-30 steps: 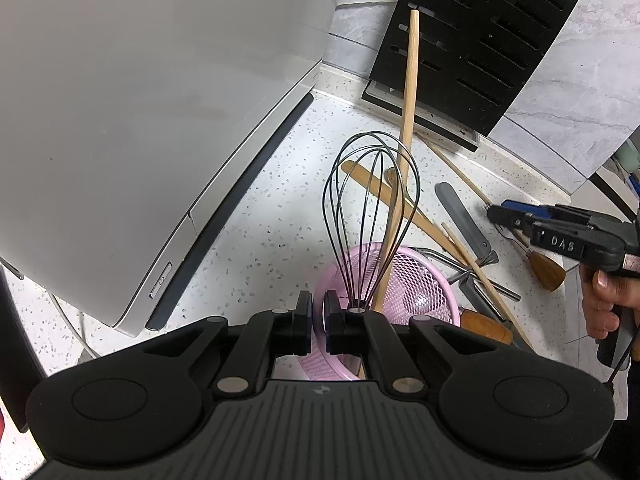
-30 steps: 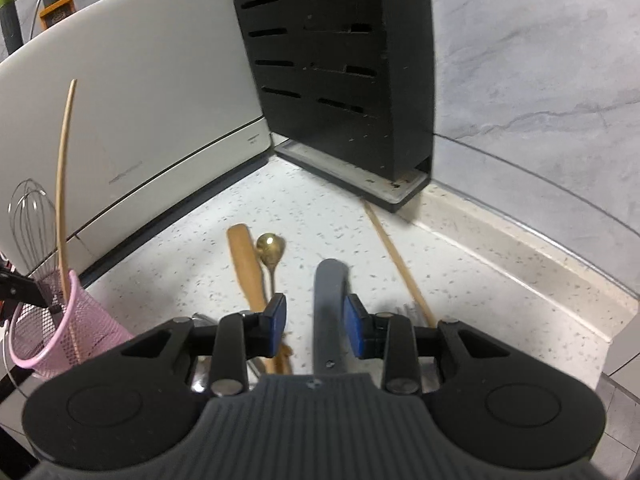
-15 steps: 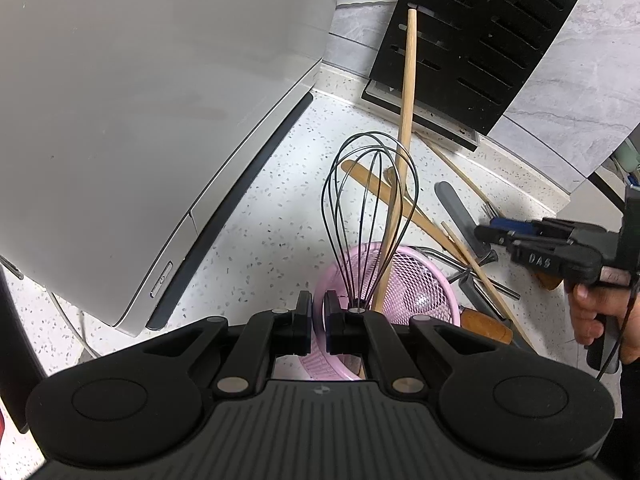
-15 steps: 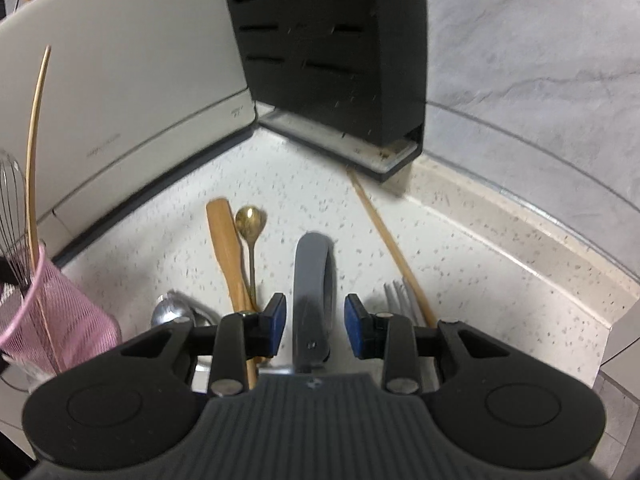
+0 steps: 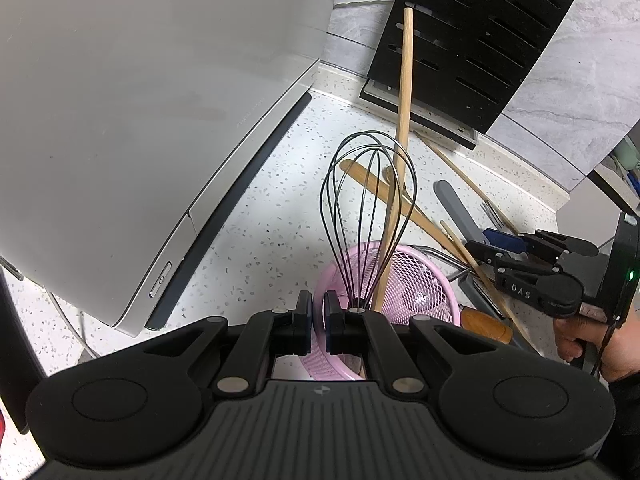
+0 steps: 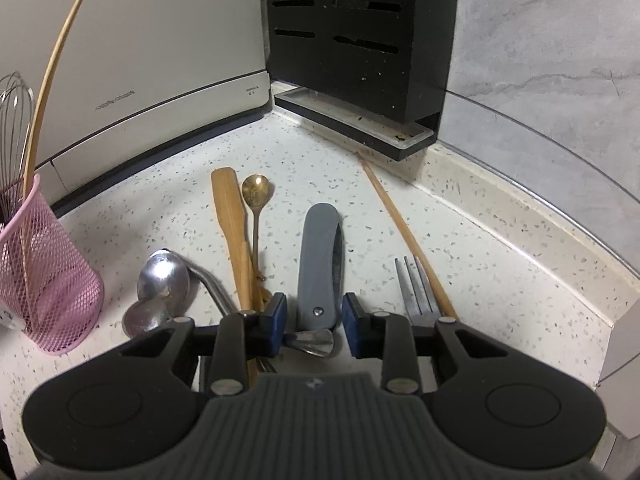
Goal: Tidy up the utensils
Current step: 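Move the right gripper to the grey-handled utensil and grasp its handle, then lift the grey-handled utensil off the counter with the right gripper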
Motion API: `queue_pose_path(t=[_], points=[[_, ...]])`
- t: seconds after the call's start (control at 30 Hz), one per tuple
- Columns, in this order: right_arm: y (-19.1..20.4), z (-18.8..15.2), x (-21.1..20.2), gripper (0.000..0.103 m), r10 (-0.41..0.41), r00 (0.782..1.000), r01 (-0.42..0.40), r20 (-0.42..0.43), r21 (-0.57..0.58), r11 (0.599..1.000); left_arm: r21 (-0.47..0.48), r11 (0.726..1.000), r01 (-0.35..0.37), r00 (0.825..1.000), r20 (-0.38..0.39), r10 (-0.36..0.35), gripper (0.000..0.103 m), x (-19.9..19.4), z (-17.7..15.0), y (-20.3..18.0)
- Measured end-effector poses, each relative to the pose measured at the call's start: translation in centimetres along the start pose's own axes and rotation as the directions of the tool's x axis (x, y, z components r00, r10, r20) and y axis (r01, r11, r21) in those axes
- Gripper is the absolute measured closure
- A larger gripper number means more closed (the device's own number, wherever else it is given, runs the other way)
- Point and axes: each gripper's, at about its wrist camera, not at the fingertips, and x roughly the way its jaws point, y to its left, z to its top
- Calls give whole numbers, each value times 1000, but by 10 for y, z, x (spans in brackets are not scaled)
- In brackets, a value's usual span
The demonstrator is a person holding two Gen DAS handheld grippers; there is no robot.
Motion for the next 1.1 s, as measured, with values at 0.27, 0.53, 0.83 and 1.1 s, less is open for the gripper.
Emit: queue_pose_path(t=[0.27,0.53,0.83,1.1], points=[[6,-13,-5,73,-28,998,30,65,-37,999,-1,1000,3,1000,0,-3,97,1,0,1],[11,-21,-9,83,-46,993,51,105,-43,998,-1,1000,1,1000,0,-1,97,2,0,-1],[6,-4,-15,84,-55,996,57,77,-30,998,2,1000,0,1000,1,0,97,2,-1,-1],[12,6,-24,84,-66,996,70,55,-83,994,2,1000,0,1000,1,0,97,2,-1,-1]])
